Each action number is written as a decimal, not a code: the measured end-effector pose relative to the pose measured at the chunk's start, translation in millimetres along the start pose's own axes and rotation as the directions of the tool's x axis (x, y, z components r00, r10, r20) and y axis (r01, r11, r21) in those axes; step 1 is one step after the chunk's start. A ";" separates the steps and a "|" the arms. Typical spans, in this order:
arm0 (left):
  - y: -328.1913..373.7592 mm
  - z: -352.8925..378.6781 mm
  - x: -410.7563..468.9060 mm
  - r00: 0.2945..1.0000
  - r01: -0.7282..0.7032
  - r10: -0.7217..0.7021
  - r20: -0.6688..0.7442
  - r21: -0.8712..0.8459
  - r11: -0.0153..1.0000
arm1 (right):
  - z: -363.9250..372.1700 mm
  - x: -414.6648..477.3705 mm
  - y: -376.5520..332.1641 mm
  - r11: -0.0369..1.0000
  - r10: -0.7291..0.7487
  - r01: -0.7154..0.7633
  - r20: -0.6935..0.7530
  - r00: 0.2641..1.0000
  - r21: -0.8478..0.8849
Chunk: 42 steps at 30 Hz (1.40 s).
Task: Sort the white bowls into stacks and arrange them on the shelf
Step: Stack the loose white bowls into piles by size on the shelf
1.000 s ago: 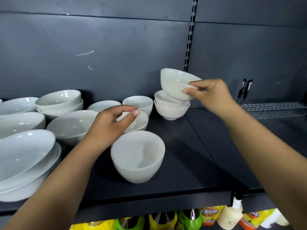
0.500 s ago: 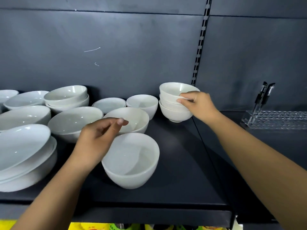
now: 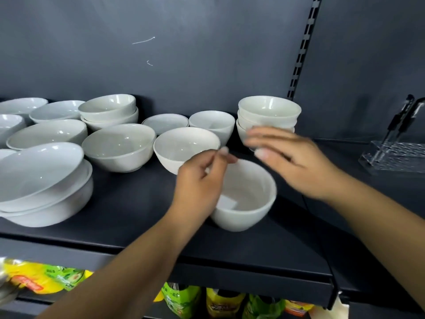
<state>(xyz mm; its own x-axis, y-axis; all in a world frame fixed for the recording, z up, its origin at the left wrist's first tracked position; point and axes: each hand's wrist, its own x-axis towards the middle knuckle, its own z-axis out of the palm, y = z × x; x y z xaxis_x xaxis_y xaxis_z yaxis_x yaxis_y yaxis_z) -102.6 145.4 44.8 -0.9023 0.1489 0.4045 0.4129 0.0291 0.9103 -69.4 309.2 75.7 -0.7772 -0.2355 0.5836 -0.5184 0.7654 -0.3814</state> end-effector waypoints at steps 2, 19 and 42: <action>0.6 16.1 6.9 1.000 0.001 -0.001 0.004 -0.015 1.000 | 2.2 -16.1 -1.2 0.998 -0.045 0.040 0.116 0.992 0.048; -35.1 -108.4 -13.1 0.956 -0.239 0.130 0.264 0.438 0.866 | -1.6 -20.3 10.2 0.941 0.133 -0.078 0.150 0.980 -0.329; -39.2 -138.7 -5.8 0.987 0.127 -0.155 0.039 0.394 0.910 | 126.0 168.8 -62.3 0.991 0.082 0.016 0.703 0.707 -0.131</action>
<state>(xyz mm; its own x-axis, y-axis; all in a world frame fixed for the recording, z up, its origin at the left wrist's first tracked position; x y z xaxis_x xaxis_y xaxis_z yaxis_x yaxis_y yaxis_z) -130.7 6.3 18.9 -0.9498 0.1808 0.2552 0.3100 0.4347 0.8456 -213.3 146.3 107.6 -0.8423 -0.5249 -0.1224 -0.4793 0.8334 -0.2751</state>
